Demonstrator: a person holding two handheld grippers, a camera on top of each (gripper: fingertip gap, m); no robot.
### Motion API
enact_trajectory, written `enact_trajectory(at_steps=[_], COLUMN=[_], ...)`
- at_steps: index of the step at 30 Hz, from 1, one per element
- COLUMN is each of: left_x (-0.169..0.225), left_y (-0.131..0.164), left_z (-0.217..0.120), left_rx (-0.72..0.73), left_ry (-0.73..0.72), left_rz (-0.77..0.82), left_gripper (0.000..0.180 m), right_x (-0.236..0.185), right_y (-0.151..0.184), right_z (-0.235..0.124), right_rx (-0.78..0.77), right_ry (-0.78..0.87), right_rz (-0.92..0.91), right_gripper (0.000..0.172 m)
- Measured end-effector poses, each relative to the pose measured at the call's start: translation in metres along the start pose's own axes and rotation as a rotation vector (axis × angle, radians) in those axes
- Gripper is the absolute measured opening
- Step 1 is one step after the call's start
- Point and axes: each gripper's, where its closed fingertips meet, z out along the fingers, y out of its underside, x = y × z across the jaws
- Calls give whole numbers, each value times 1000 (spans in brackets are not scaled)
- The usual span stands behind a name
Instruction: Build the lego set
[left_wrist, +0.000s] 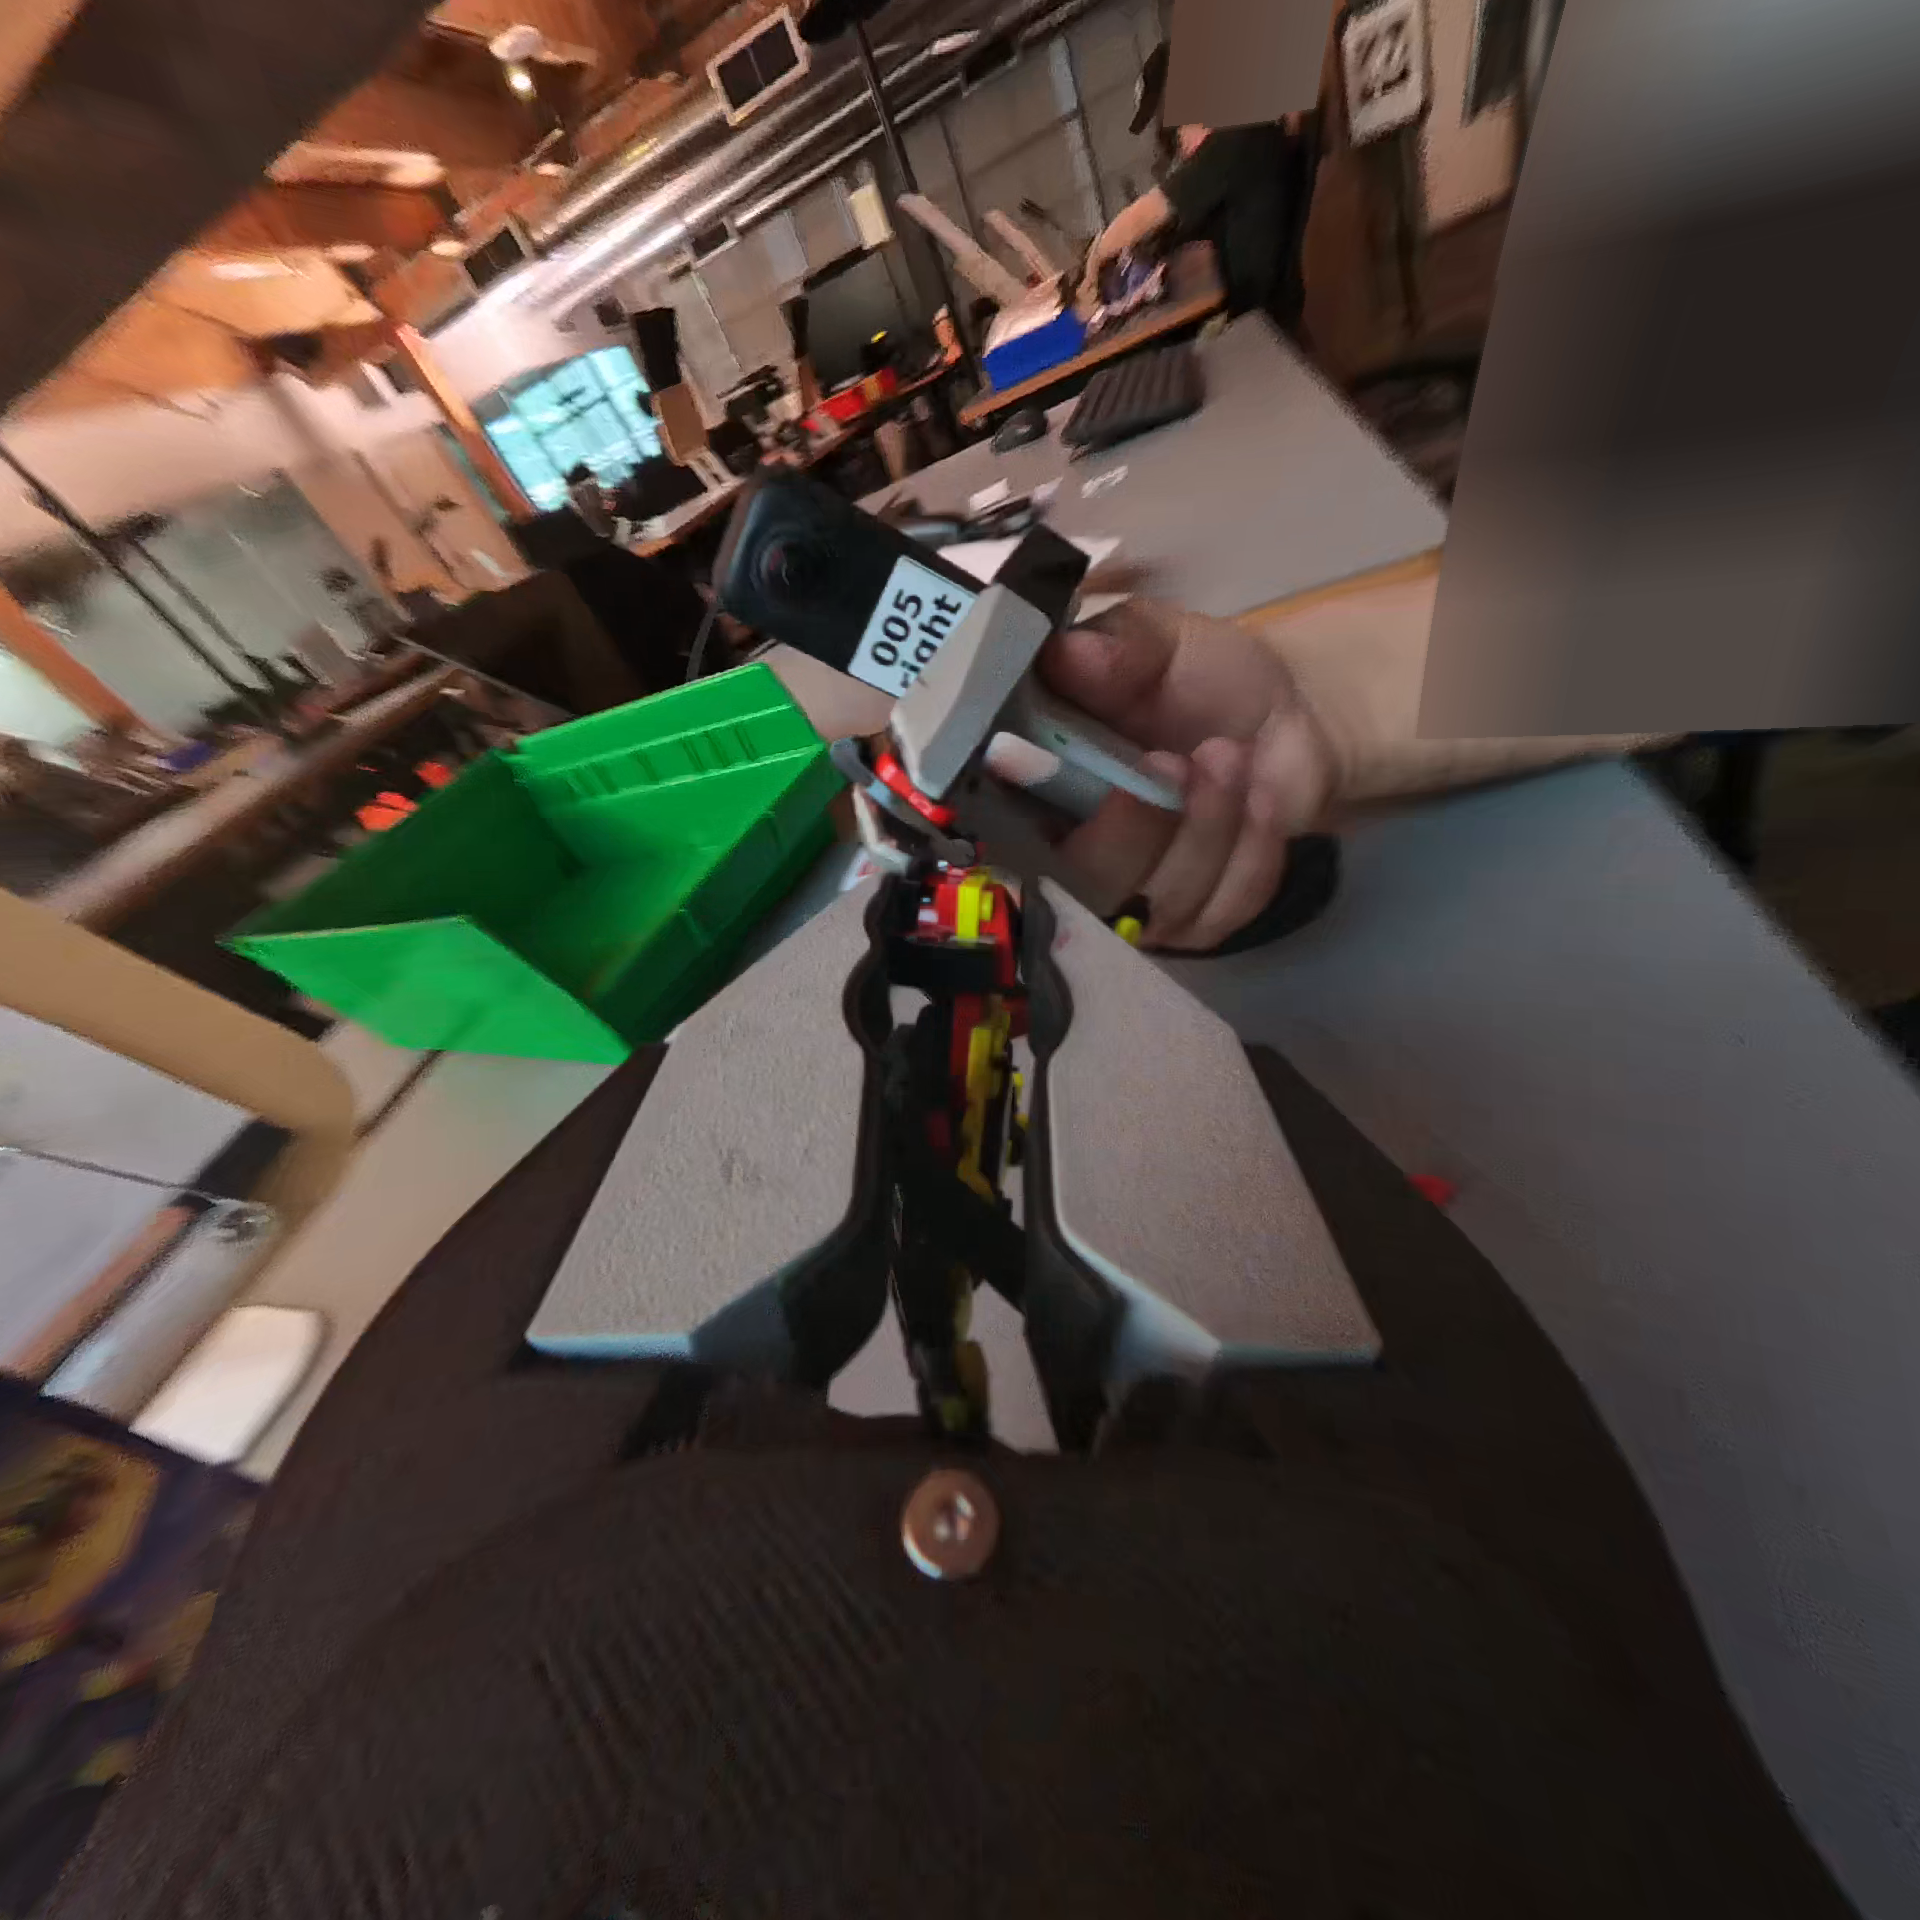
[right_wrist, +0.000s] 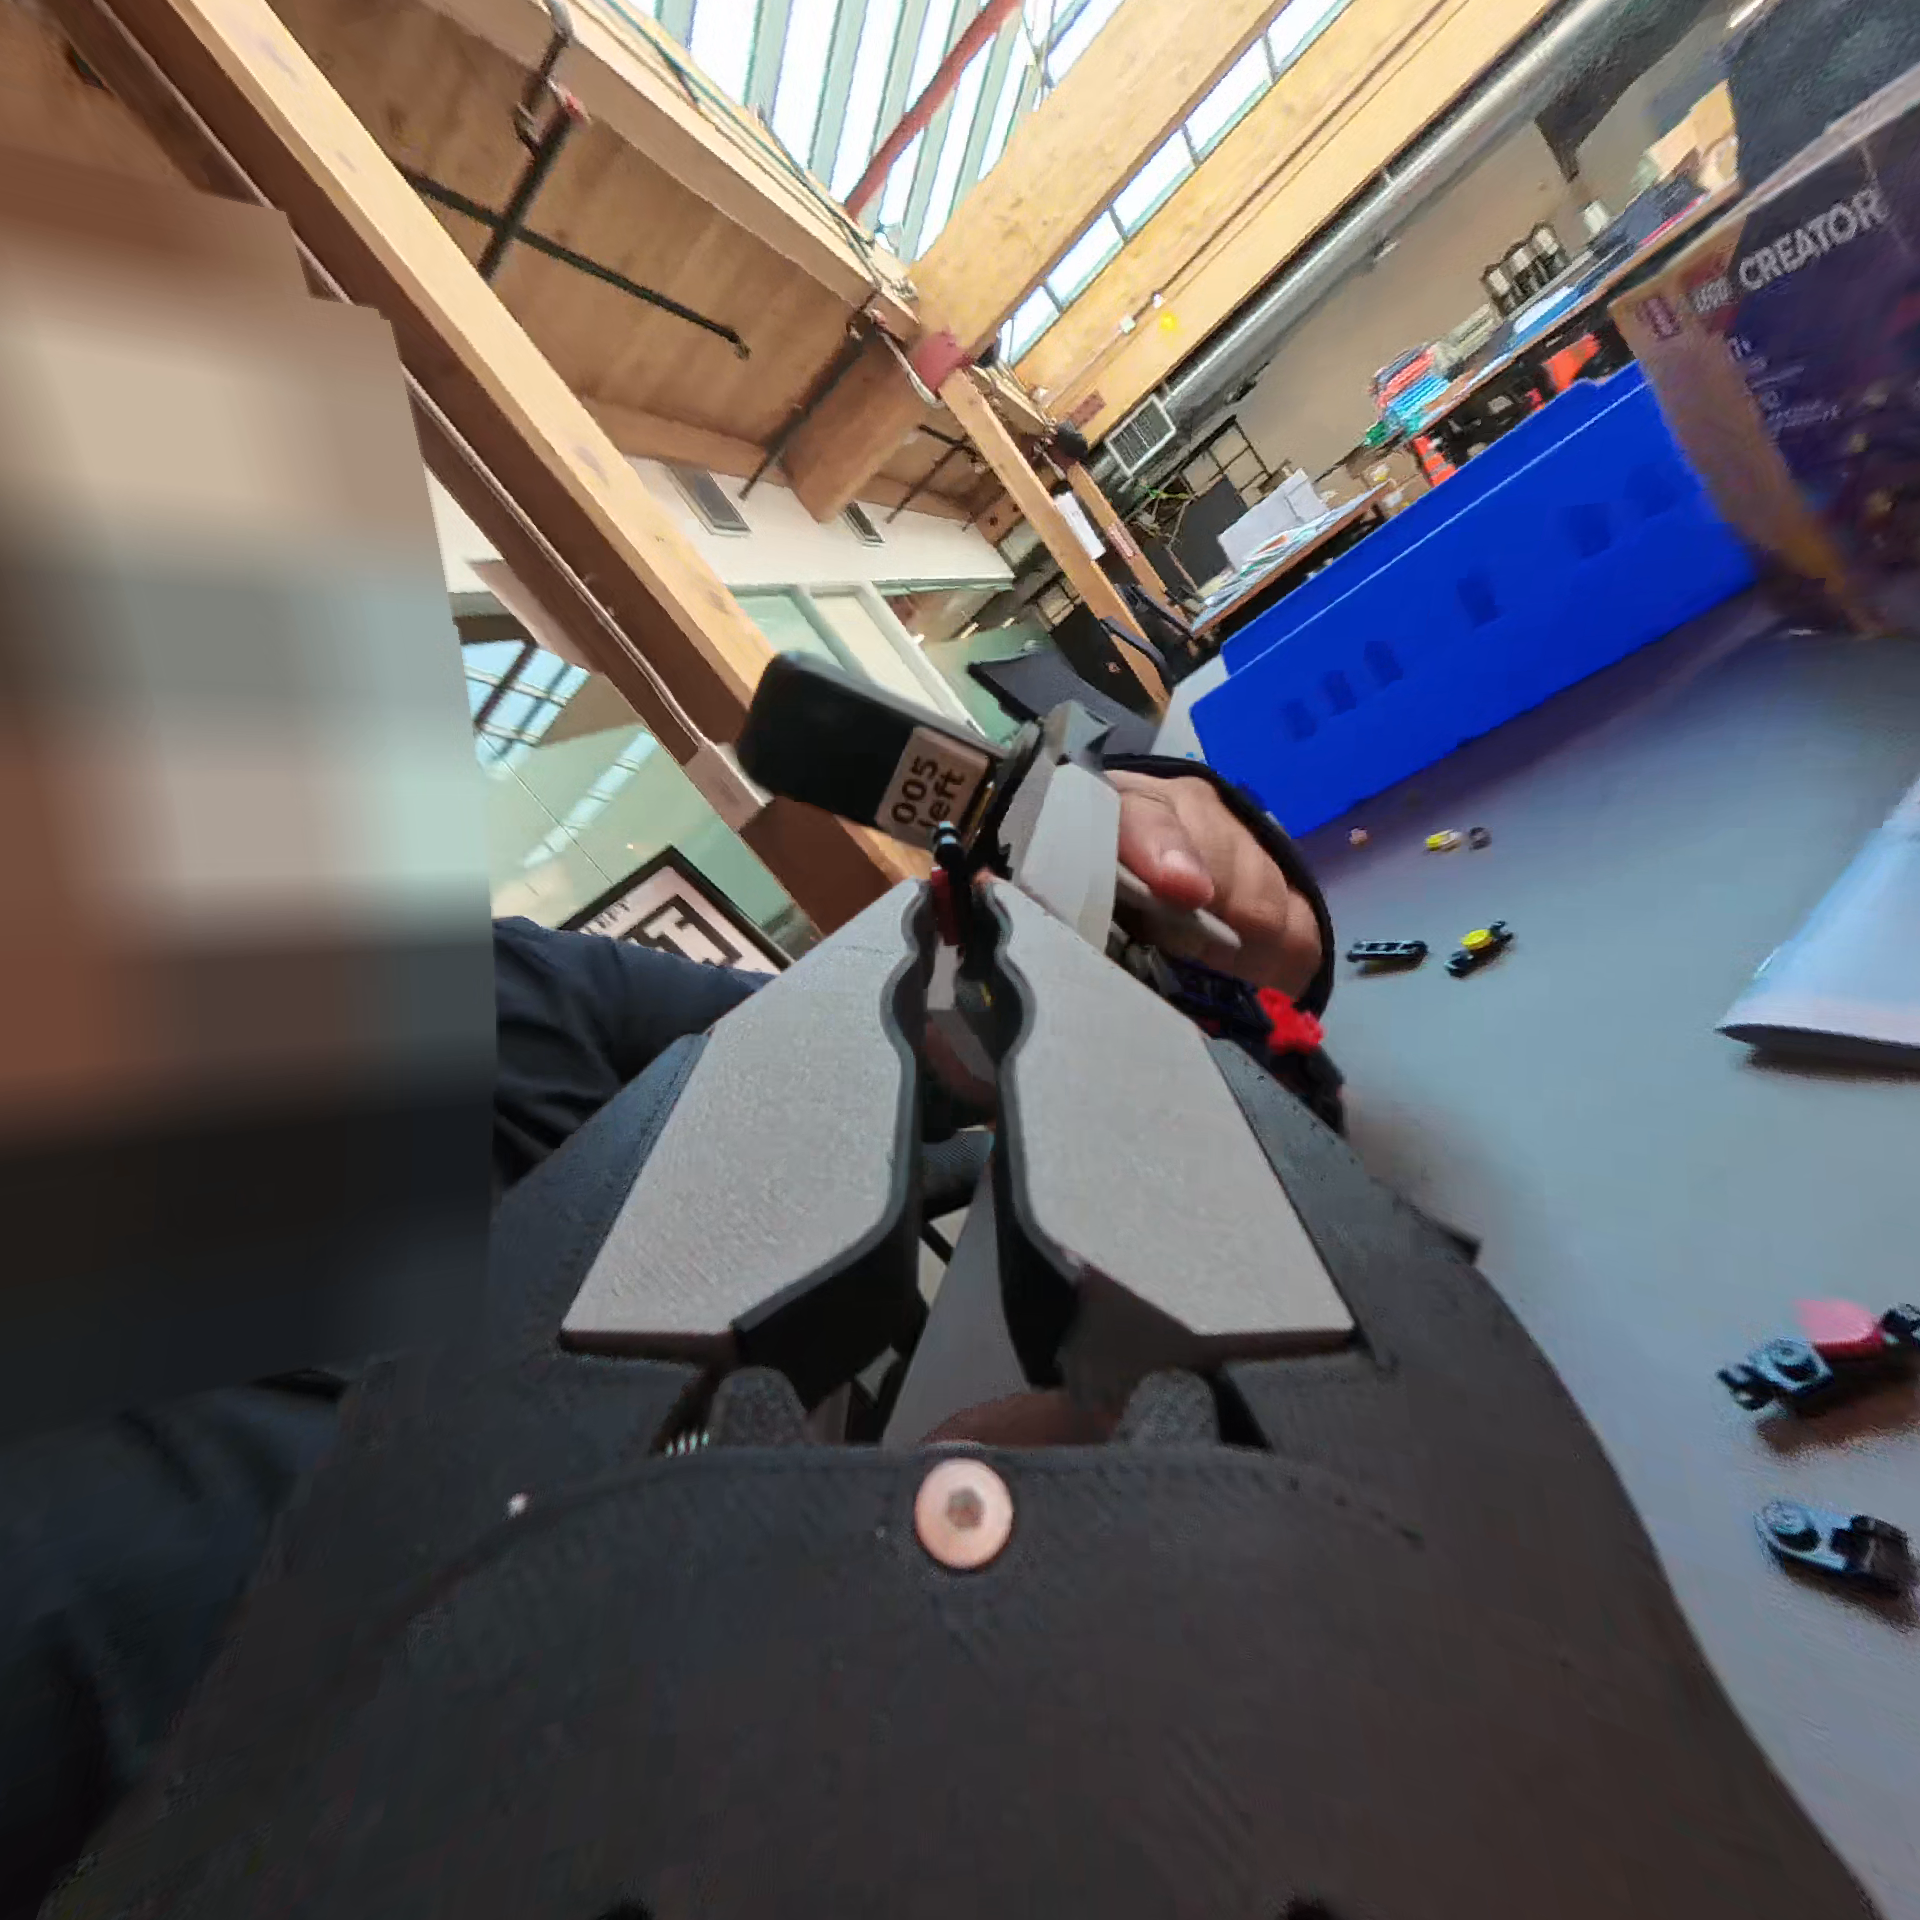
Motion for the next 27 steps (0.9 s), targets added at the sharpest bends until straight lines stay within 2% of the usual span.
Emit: enact_trajectory(at_steps=[2, 3, 5, 8, 10, 13, 15, 16, 17, 19, 21, 23, 25, 27], left_x=[-4, -7, -13, -22, -28, -31, -29, -29, -30, -36, -39, -45, -50, -55], left_y=[1, 0, 8, 23, 28, 25, 16, 10, 8, 2, 6, 12, 14, 16], left_z=[0, 0, 1, 3, 5, 4, 2, 0, -1, -5, -7, -8, -9, -11], left_rx=[-31, -27, -48, -80, -97, -54, 15, 68, 102, 170, 138, 100, 83, 87], left_ry=[-62, -68, -49, -36, -57, -39, 40, 73, 99, 83, 40, -24, -75, -107], left_rz=[95, 64, -81, -304, -391, -538, -722, -820, -875, -824, -732, -675, -626, -621], left_gripper=[20, 20, 21, 20, 20, 20, 19, 19, 19, 19, 20, 20, 20, 20], right_x=[1, 3, 15, 33, 40, 36, 19, 13, 13, 22, 20, 16, 22, 40], right_y=[-2, -5, -8, -11, -13, -18, -37, -45, -49, -58, -78, -98, -106, -104], right_z=[1, 1, 0, -4, -7, -5, -9, -13, -17, -36, -64, -100, -127, -146], right_rx=[21, 28, 2, -106, -177, -312, -275, -242, -204, -108, 27, 110, 100, 16], right_ry=[0, 36, 212, 543, 740, 1001, 1196, 1250, 1252, 1244, 1269, 1361, 1441, 1506], right_rz=[-5, -65, -276, -718, -1011, -1571, -1866, -1926, -1882, -1628, -1450, -1368, -1314, -1223], right_gripper=[3, 3, 4, 4, 5, 6, 6, 6, 6, 6, 6, 7, 6, 7])
